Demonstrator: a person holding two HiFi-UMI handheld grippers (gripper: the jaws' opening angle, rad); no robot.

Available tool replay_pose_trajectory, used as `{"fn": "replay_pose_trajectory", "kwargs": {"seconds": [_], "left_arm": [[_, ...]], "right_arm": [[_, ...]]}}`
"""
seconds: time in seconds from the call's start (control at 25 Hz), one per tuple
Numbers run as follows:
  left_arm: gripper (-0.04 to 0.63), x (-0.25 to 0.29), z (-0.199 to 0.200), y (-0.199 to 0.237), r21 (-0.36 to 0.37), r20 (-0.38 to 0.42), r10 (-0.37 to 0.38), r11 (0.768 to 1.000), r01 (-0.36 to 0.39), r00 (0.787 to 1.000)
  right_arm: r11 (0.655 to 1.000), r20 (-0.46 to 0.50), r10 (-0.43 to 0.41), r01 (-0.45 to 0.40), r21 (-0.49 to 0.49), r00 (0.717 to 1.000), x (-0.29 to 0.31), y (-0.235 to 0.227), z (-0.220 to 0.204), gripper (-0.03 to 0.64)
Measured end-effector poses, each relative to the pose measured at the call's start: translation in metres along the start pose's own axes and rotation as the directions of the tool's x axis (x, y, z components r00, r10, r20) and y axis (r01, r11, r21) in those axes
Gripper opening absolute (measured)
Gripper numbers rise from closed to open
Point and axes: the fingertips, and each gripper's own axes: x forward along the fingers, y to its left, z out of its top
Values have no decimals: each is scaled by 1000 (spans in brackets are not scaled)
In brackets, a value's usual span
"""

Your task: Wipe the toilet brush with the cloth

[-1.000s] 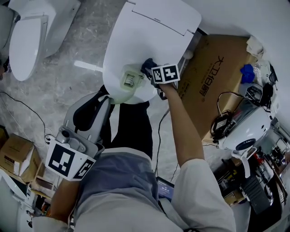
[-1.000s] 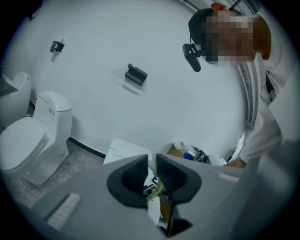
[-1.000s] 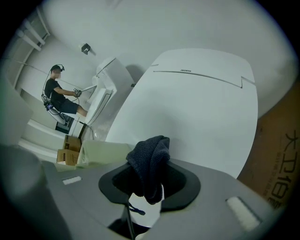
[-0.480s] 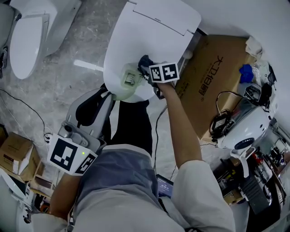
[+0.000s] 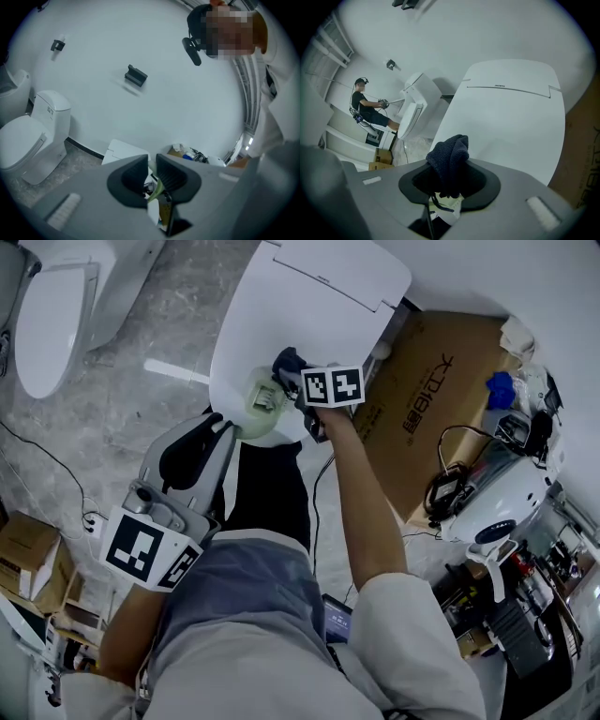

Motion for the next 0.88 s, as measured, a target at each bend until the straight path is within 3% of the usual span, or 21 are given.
{"fn": "replay_pose_trajectory", "kwargs": {"seconds": [0.16, 0.88], "left_arm": [[0, -3, 0, 3, 0, -1, -5, 1000, 5, 1000], [0, -1, 1, 0, -1, 5, -7, 1000, 7, 1000]], "right_arm": [[999, 35, 35, -35, 19, 999, 1, 17, 6, 114], [971, 105, 230, -221, -95, 967, -14, 63, 14, 114]]}}
